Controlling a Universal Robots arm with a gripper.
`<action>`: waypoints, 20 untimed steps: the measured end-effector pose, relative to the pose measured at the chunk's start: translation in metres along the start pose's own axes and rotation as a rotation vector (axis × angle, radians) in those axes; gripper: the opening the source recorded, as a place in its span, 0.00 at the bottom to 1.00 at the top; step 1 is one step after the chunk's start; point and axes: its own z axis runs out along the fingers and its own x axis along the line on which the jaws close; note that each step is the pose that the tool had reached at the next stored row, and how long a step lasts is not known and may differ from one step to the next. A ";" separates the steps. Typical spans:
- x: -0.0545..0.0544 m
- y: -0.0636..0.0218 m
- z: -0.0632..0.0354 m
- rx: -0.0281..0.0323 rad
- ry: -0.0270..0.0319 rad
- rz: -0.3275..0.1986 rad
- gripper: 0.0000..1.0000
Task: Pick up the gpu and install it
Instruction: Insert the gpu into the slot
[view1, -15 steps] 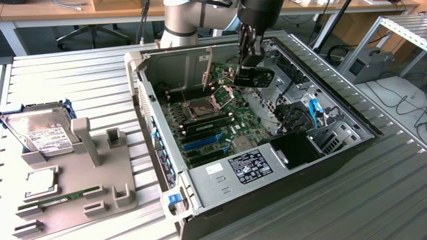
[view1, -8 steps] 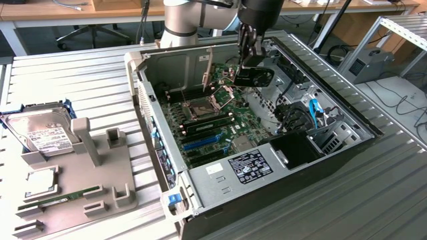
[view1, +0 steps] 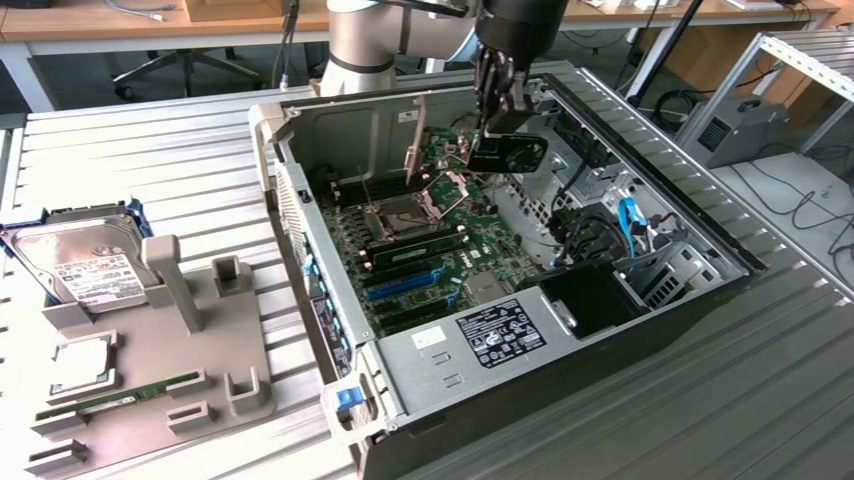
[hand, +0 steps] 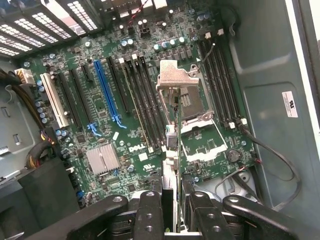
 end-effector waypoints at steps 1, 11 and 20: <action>0.000 0.0000 0.0000 -0.0001 -0.0001 -0.003 0.26; 0.000 0.0000 0.0000 -0.0033 -0.0040 -0.109 0.26; 0.002 0.0008 0.0004 -0.0097 -0.0119 -0.323 0.26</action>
